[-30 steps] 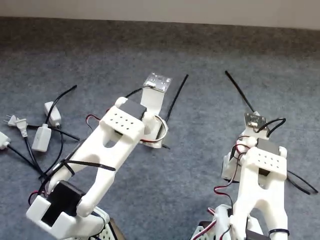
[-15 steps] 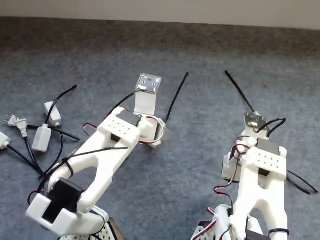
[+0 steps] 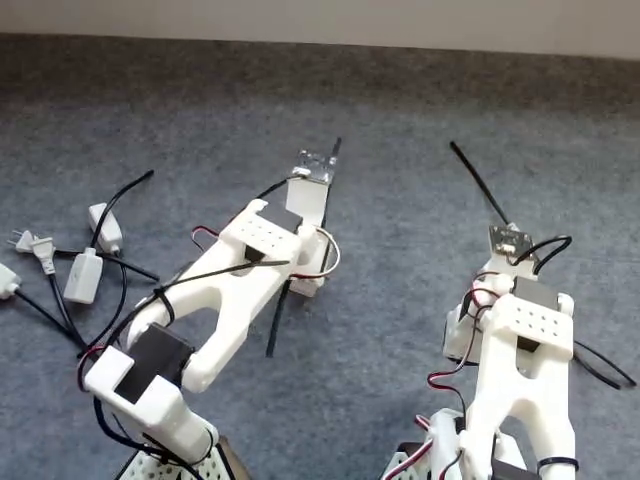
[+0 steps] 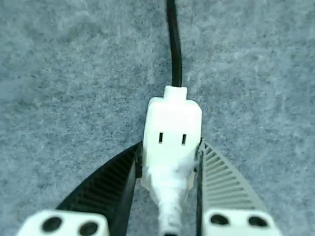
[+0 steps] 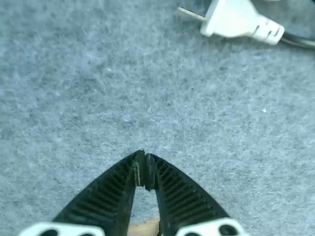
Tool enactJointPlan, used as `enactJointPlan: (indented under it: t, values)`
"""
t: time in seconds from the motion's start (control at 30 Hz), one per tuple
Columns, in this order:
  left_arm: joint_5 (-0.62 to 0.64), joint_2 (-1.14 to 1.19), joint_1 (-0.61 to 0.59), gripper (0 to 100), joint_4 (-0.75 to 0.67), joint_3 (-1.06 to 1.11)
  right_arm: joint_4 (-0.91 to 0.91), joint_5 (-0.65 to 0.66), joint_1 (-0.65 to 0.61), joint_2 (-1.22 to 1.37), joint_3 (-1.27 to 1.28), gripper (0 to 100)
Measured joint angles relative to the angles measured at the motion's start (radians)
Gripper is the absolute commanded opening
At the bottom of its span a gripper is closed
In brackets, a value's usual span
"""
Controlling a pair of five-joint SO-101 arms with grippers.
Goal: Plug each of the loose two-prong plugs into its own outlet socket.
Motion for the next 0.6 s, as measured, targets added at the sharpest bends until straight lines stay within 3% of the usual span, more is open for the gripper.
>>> enactJointPlan:
  t: [0.43,0.6]
  values:
    - [-0.008,0.003,0.002,1,0.002,-0.018,0.0,0.0,0.0,0.0,0.0,0.7]
    - [-0.089,0.009,-0.023,1,0.002,-0.097,0.0,0.0,0.0,0.0,0.0,0.7]
